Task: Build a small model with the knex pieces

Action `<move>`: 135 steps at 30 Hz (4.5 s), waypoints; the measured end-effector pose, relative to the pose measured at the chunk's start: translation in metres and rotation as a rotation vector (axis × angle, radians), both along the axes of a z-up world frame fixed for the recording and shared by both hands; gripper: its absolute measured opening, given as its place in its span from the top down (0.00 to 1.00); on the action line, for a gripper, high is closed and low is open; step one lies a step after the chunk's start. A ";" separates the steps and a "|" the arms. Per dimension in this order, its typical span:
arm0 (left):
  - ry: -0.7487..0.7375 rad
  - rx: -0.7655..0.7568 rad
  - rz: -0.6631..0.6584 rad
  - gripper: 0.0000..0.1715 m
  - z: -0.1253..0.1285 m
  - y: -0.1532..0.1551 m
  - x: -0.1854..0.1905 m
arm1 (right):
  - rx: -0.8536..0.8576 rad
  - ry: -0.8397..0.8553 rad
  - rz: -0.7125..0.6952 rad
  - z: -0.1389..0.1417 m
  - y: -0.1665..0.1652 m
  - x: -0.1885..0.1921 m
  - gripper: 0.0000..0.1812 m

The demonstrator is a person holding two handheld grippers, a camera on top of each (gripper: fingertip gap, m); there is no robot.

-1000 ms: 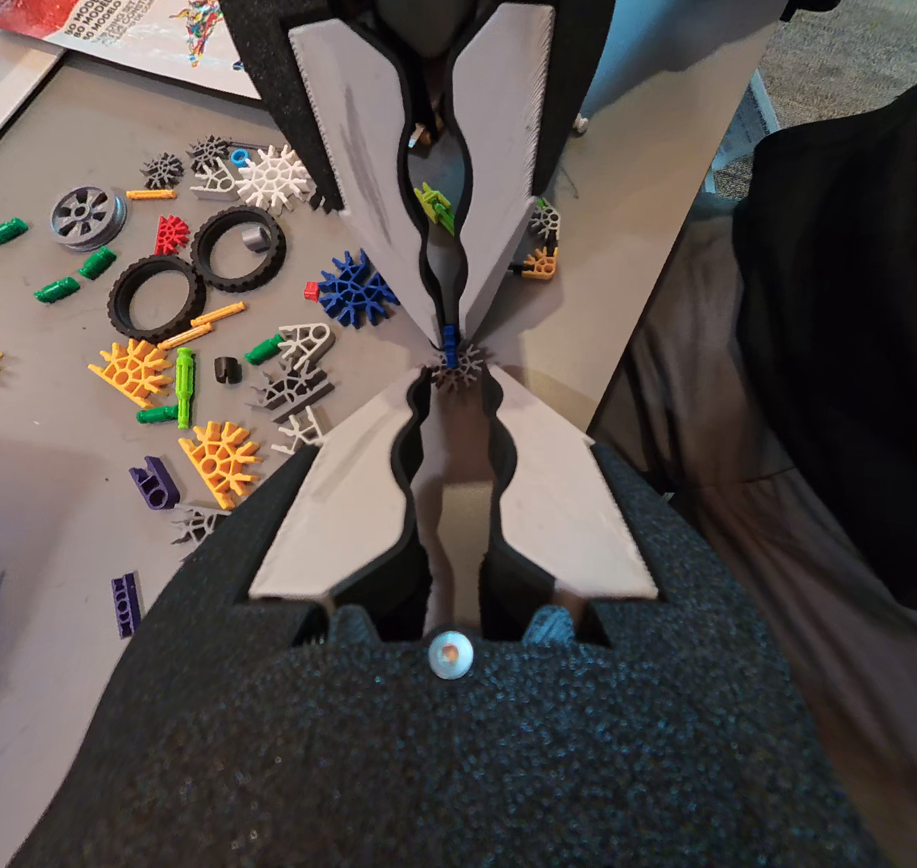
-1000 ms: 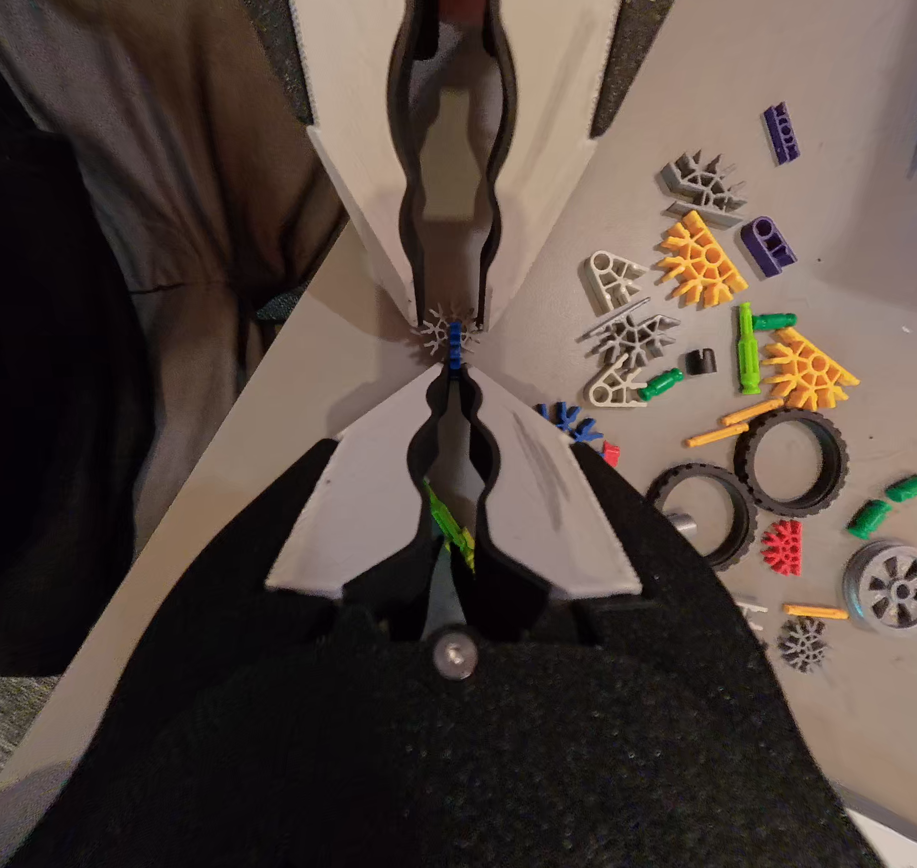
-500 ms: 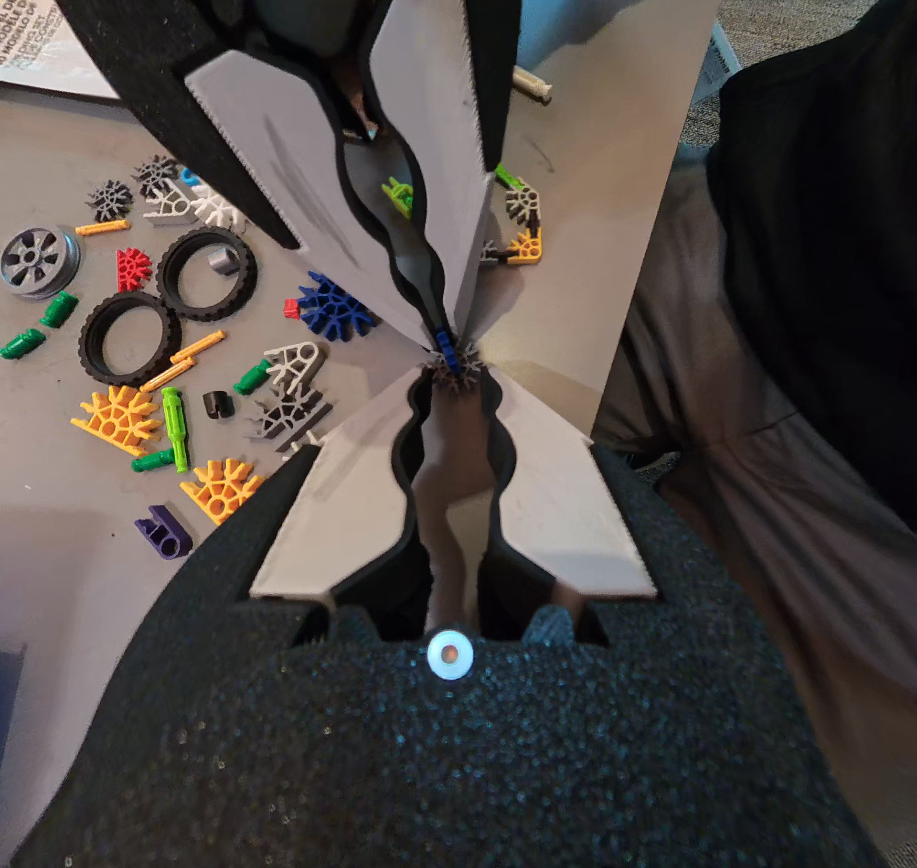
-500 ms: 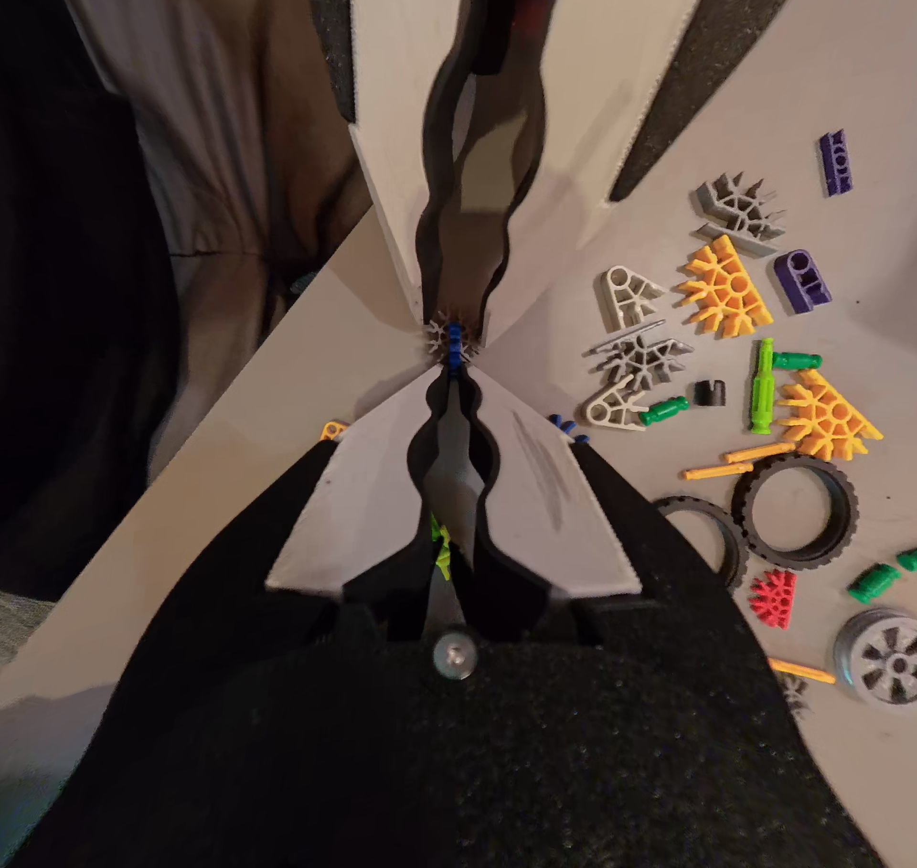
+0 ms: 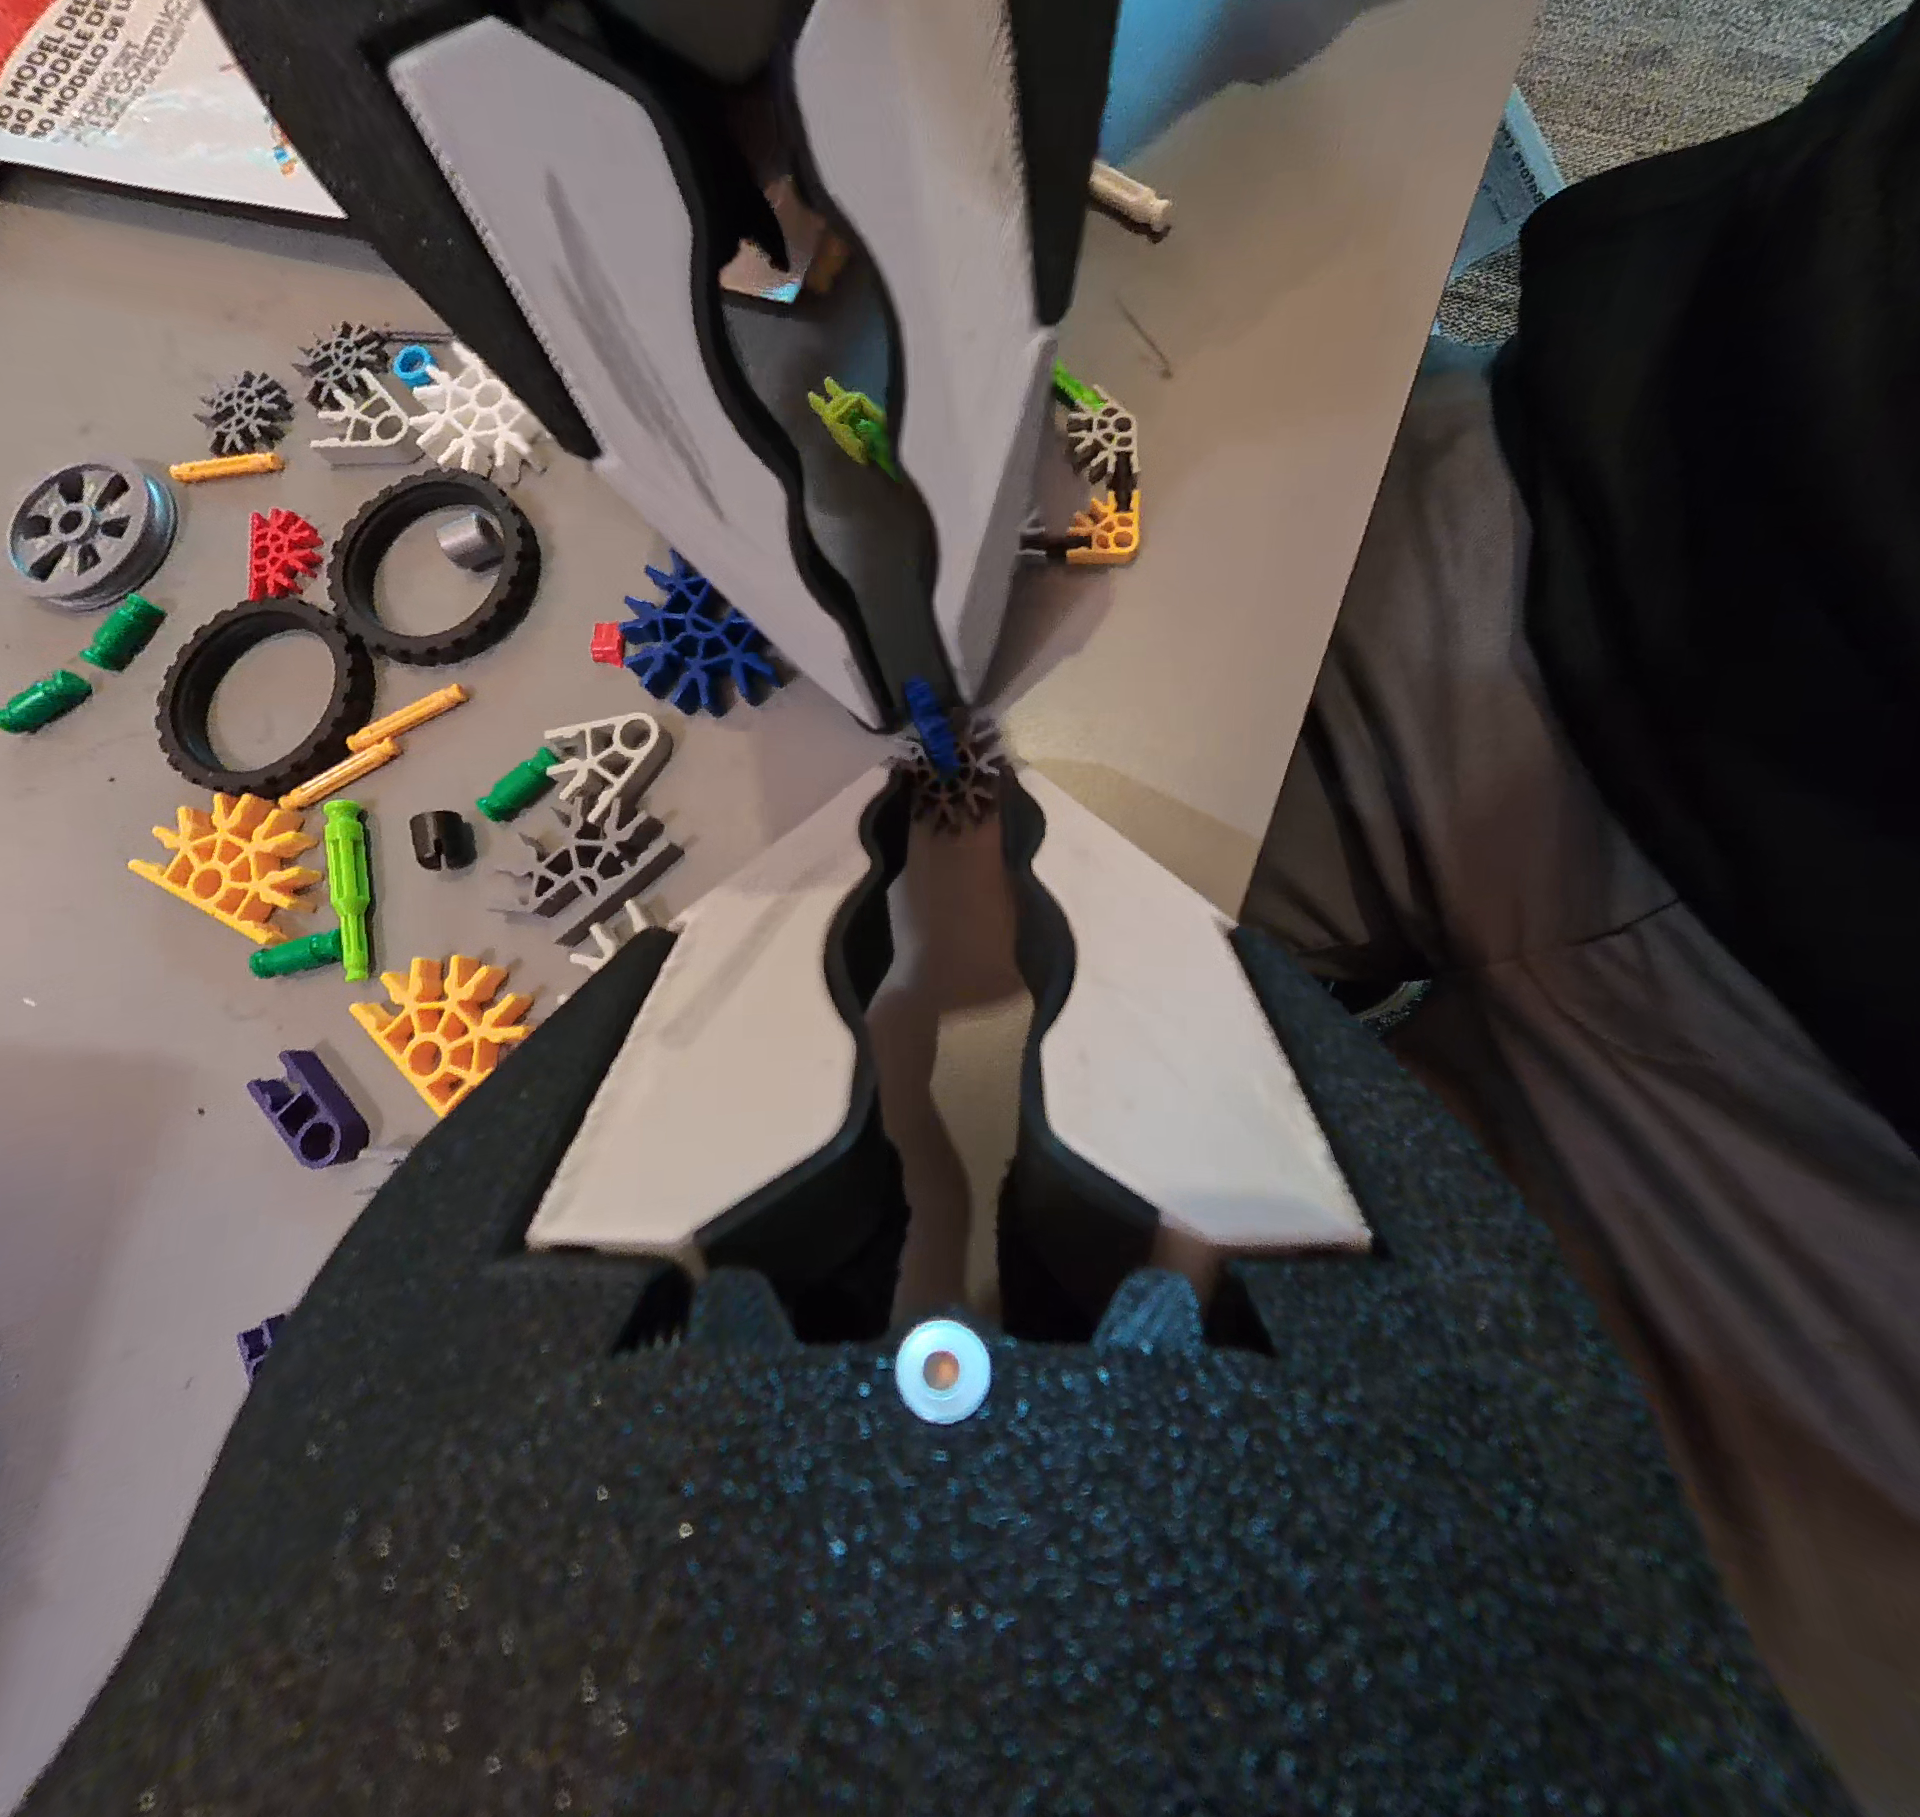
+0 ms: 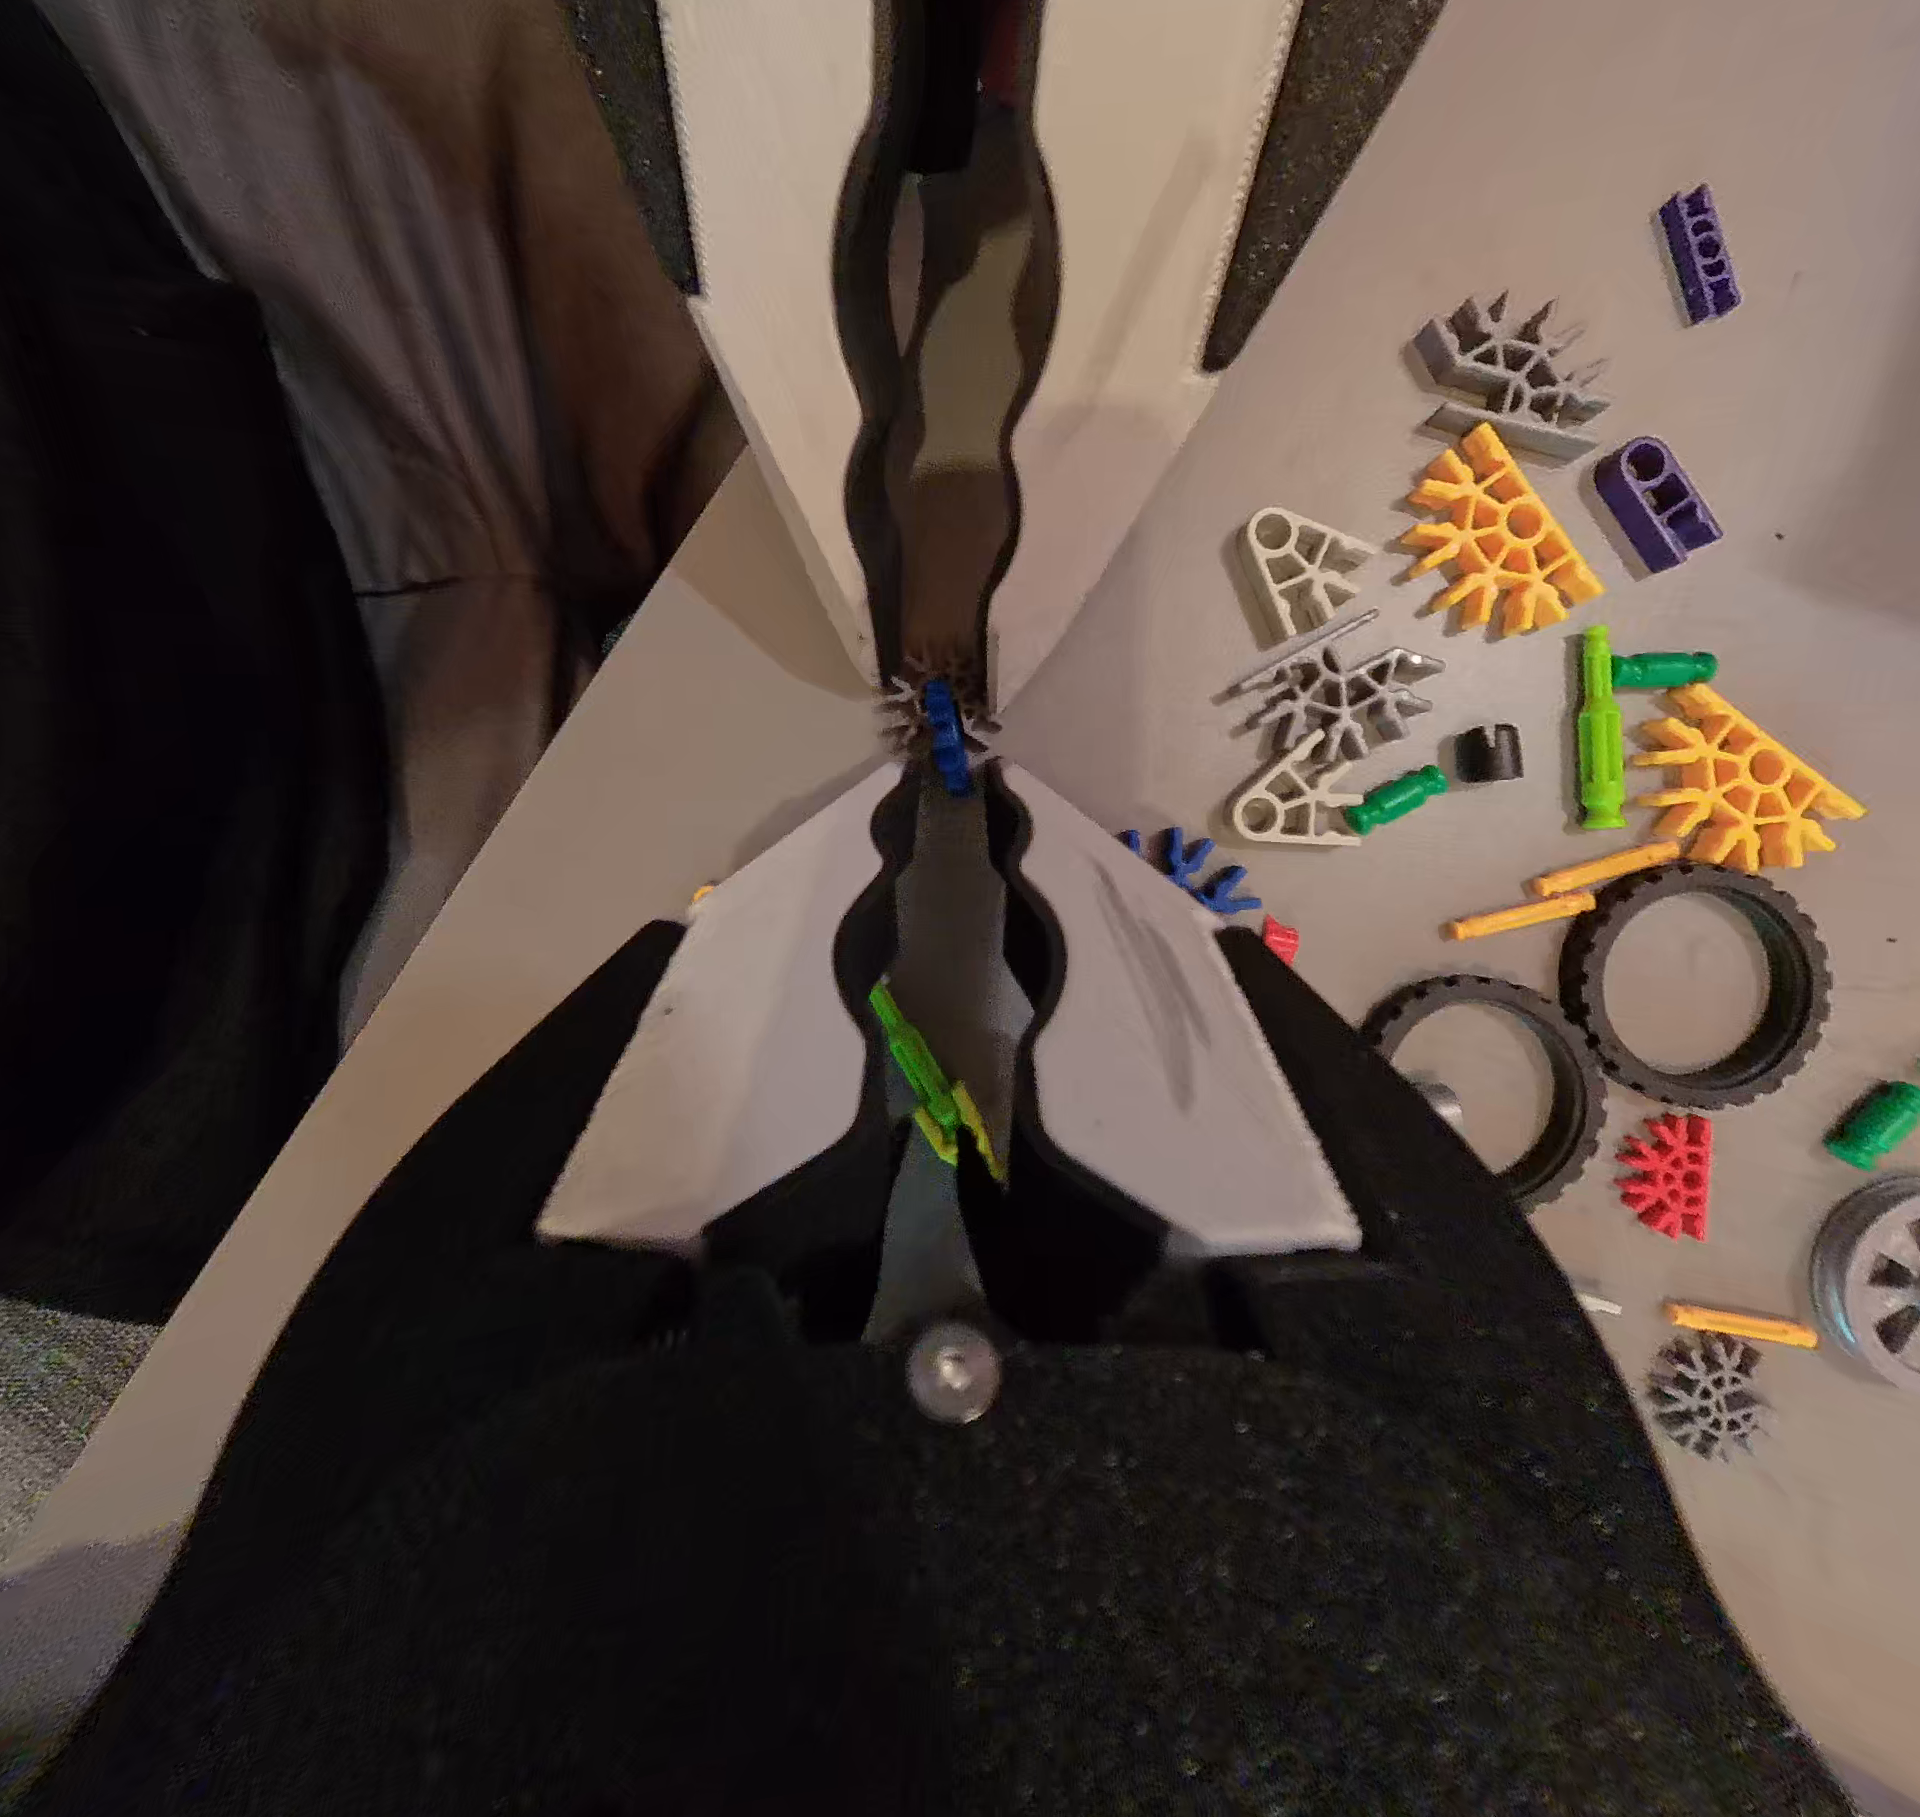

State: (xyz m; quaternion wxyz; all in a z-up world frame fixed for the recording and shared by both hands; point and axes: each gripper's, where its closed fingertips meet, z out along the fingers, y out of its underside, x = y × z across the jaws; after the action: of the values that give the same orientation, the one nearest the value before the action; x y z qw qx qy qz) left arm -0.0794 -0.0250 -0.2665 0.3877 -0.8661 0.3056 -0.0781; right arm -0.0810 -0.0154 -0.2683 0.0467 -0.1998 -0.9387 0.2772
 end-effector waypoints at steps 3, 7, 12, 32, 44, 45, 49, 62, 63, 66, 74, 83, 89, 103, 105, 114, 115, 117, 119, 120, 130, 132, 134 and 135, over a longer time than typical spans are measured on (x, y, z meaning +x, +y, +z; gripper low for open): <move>-0.007 -0.002 0.000 0.91 0.000 0.000 0.000 | 0.001 0.008 -0.004 0.002 0.001 -0.001 0.94; -0.007 -0.002 -0.001 0.91 0.000 0.000 0.000 | 0.024 0.022 0.001 0.003 0.010 0.002 0.94; -0.012 -0.004 -0.001 0.92 0.000 0.000 0.000 | 0.048 0.065 0.027 -0.001 0.008 0.000 1.00; -0.001 0.011 -0.003 0.93 0.001 0.003 0.003 | 0.038 0.059 0.014 -0.001 0.006 -0.004 1.00; 0.052 0.029 0.120 0.84 0.000 0.003 -0.010 | 0.038 0.039 -0.002 -0.001 0.006 -0.004 1.00; 0.056 0.027 0.144 0.84 0.000 0.002 -0.013 | 0.038 0.035 -0.004 -0.001 0.006 -0.004 1.00; 0.047 0.017 0.193 0.91 -0.001 0.001 -0.016 | 0.033 0.026 -0.006 -0.001 0.006 -0.004 1.00; -0.031 -0.046 0.122 0.88 -0.002 0.005 -0.003 | 0.027 0.013 -0.018 -0.001 0.006 -0.004 1.00; -0.036 -0.048 0.123 0.88 -0.002 0.005 -0.003 | 0.027 0.016 -0.018 -0.002 0.006 -0.004 1.00; -0.034 -0.045 0.125 0.88 -0.002 0.005 -0.003 | 0.027 0.019 -0.017 -0.001 0.006 -0.004 1.00; -0.021 -0.041 0.105 0.88 -0.002 0.004 -0.004 | 0.035 0.085 0.026 0.002 0.004 -0.006 0.96; 0.013 -0.019 0.075 0.88 -0.002 0.005 -0.005 | 0.017 0.089 0.033 0.001 -0.001 -0.007 0.99; 0.049 0.004 0.064 0.88 -0.001 0.005 -0.005 | -0.022 0.076 0.033 0.001 -0.002 -0.006 0.99; 0.023 -0.005 -0.002 0.88 -0.001 0.003 -0.001 | -0.053 0.062 0.179 0.001 -0.006 -0.003 0.99; 0.015 -0.011 -0.011 0.89 -0.001 0.003 -0.001 | -0.075 0.052 0.184 0.001 -0.007 -0.003 0.99; 0.006 -0.020 -0.020 0.87 -0.001 0.006 -0.001 | -0.085 0.037 0.167 0.001 -0.005 -0.004 0.99; 0.019 -0.015 -0.002 0.86 -0.001 0.005 -0.003 | -0.083 0.037 0.164 0.001 -0.005 -0.004 0.99; 0.052 0.000 0.055 0.79 0.000 0.006 -0.009 | -0.087 0.030 0.158 0.001 -0.006 -0.004 0.99; 0.079 0.008 0.089 0.79 0.001 0.003 -0.010 | -0.091 0.026 0.154 0.001 -0.006 -0.004 0.99; 0.096 0.013 0.110 0.80 0.001 0.002 -0.011 | -0.092 0.024 0.151 0.001 -0.007 -0.004 0.99; 0.048 -0.013 0.175 0.89 -0.001 -0.004 -0.005 | -0.099 0.035 0.152 0.001 -0.008 -0.004 0.99; 0.032 -0.008 0.167 0.89 -0.001 -0.003 -0.005 | -0.090 0.044 0.160 0.001 -0.008 -0.004 0.99; 0.010 -0.009 0.167 0.89 -0.001 -0.003 -0.005 | -0.087 0.056 0.171 0.001 -0.008 -0.004 0.99; 0.011 -0.003 0.163 0.89 -0.001 -0.003 -0.005 | -0.085 0.063 0.178 0.001 -0.008 -0.004 0.99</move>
State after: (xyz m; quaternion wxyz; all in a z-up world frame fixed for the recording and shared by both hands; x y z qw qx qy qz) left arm -0.0846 -0.0283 -0.2674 0.3896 -0.8892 0.2362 -0.0418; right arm -0.0846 -0.0235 -0.2670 0.0430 -0.1086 -0.9382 0.3258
